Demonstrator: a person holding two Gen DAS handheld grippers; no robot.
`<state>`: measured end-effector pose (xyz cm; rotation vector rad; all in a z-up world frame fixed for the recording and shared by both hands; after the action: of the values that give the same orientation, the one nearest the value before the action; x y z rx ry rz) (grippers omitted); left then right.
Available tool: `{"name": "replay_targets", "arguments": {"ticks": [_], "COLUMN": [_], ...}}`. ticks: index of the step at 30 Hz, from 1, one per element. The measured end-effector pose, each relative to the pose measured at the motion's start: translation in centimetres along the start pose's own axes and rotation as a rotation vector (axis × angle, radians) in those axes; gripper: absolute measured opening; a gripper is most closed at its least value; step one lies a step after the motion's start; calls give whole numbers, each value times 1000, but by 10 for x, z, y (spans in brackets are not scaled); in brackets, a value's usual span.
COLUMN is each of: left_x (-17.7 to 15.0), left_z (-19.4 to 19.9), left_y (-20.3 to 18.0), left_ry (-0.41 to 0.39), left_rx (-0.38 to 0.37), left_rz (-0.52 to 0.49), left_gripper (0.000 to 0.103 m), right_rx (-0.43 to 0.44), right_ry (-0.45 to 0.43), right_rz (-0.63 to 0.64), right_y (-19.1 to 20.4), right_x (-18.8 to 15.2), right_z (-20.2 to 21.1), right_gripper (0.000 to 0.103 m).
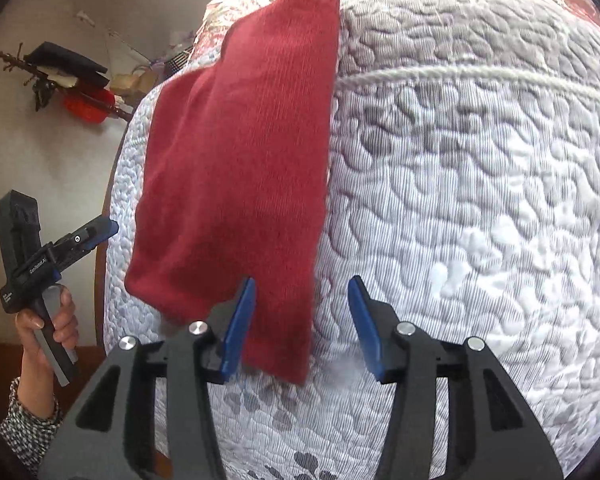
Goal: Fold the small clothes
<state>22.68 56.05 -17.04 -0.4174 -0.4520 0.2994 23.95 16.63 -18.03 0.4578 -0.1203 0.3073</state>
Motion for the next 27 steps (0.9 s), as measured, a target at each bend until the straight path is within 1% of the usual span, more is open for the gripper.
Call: {"name": "replay_targets", "arguments": {"ticks": [3, 6, 9, 11, 12, 13, 15, 16, 17, 18, 19, 20, 21, 22, 23, 25, 26, 27], "left_x": [39, 75, 100, 109, 111, 114, 113, 112, 109, 106, 103, 99, 96, 93, 91, 90, 90, 89], "left_z": [-21, -41, -62, -72, -77, -82, -89, -89, -84, -78, -72, -67, -66, -67, -68, -63, -57, -48], "left_y": [-6, -12, -23, -27, -28, -30, -29, -27, -21, -14, -5, 4, 12, 19, 24, 27, 27, 27], "left_ry": [-8, -20, -18, -13, -7, -2, 13, 12, -2, -26, -50, -70, -79, -78, -71, -70, -80, -95], "left_rx": [47, 61, 70, 92, 98, 85, 98, 79, 48, 38, 35, 48, 68, 70, 50, 15, 10, -8], "left_rz": [-11, -19, -35, -58, -63, -66, -65, -58, -25, 9, 41, 65, 79, 93, 108, 129, 142, 150], "left_gripper": [70, 70, 71, 71, 65, 59, 32, 24, 19, 19, 19, 18, 16, 16, 17, 28, 42, 61], "right_rx": [-25, -17, -1, 13, 24, 31, 24, 19, 15, 11, 5, -1, -4, -4, -6, -29, -40, -43], "right_ry": [-12, -18, -18, -21, -24, -27, -32, -33, -36, -38, -41, -43, -42, -40, -37, -34, -34, -33], "right_rz": [8, -17, -36, -43, -47, -51, -49, -46, -42, -34, -25, -17, -10, -7, -2, 18, 29, 34], "right_y": [-4, -13, -25, -28, -31, -36, -35, -37, -39, -43, -36, -36, -33, -30, -27, -20, -18, -17], "right_x": [28, 45, 51, 55, 54, 53, 52, 51, 50, 48, 52, 48, 52, 55, 55, 58, 58, 60], "right_z": [-4, -12, -17, -21, -21, -21, -22, -21, -20, -16, -20, -21, -20, -21, -24, -25, -23, -22], "right_gripper": [49, 49, 49, 51, 51, 51, 51, 52, 52, 52, 52, 52, 52, 52, 52, 52, 53, 53]}}
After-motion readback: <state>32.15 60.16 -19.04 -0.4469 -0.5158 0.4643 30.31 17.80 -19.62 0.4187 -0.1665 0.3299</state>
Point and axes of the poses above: each gripper's, at about its wrist camera, not at the fingertips, and z roughly against the way its jaws point, y to its left, x to its top, the point moved 1 cm from there along -z, roughly the way its jaws point
